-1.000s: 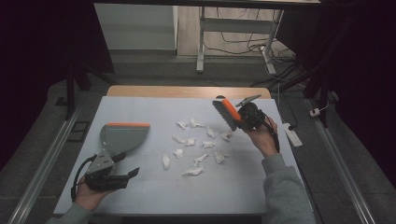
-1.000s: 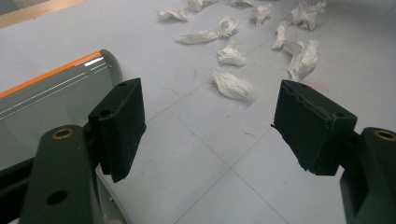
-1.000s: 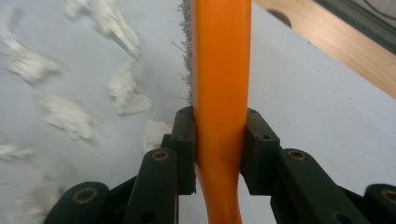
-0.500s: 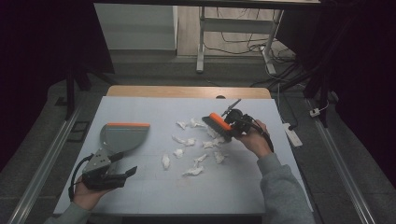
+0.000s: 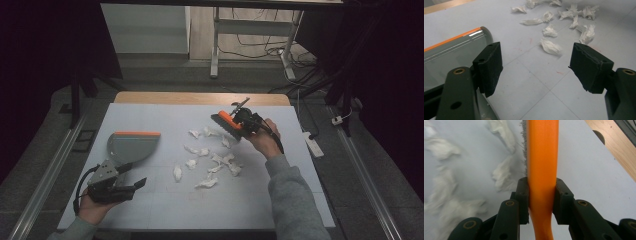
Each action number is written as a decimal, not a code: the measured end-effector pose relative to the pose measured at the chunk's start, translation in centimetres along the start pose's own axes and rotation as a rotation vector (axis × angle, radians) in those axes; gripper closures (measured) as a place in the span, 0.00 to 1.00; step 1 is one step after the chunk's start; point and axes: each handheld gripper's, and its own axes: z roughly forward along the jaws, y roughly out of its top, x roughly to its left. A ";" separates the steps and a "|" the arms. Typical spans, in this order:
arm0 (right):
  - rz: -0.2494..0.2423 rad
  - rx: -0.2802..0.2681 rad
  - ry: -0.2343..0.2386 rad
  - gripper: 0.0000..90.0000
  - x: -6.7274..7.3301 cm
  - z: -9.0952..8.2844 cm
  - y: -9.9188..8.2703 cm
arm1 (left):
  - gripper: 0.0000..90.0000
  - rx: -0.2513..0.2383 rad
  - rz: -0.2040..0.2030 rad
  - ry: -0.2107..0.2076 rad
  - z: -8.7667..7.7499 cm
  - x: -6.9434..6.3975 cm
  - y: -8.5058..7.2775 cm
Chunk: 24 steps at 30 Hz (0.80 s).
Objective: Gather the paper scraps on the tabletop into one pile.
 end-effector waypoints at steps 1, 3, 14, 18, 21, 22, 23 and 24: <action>-0.014 0.011 0.015 0.77 0.1 0.4 0.1 | 0.30 -0.001 -0.005 0.002 0.0 0.1 0.0; -0.025 -0.007 0.062 0.77 0.5 0.2 0.3 | 0.30 0.000 -0.012 0.001 0.0 0.3 -0.2; -0.042 -0.147 0.174 0.77 2.4 -3.4 -1.1 | 0.30 -0.008 -0.023 -0.005 0.1 0.3 0.0; 0.037 -0.219 0.166 0.77 0.8 -3.0 -0.7 | 0.30 -0.004 -0.024 -0.005 0.2 0.3 0.0; 0.067 -0.240 0.156 0.77 0.2 -1.9 0.1 | 0.30 0.000 -0.027 -0.002 0.4 0.3 0.0; 0.053 -0.230 0.133 0.77 0.2 -1.5 0.4 | 0.30 0.001 -0.028 -0.001 0.4 0.3 0.0; 0.040 -0.221 0.100 0.77 0.3 -1.1 0.9 | 0.30 0.004 -0.029 0.000 0.4 0.3 0.0; 0.018 -0.209 0.071 0.77 0.3 -0.7 1.3 | 0.30 0.006 -0.031 0.000 0.5 0.3 0.0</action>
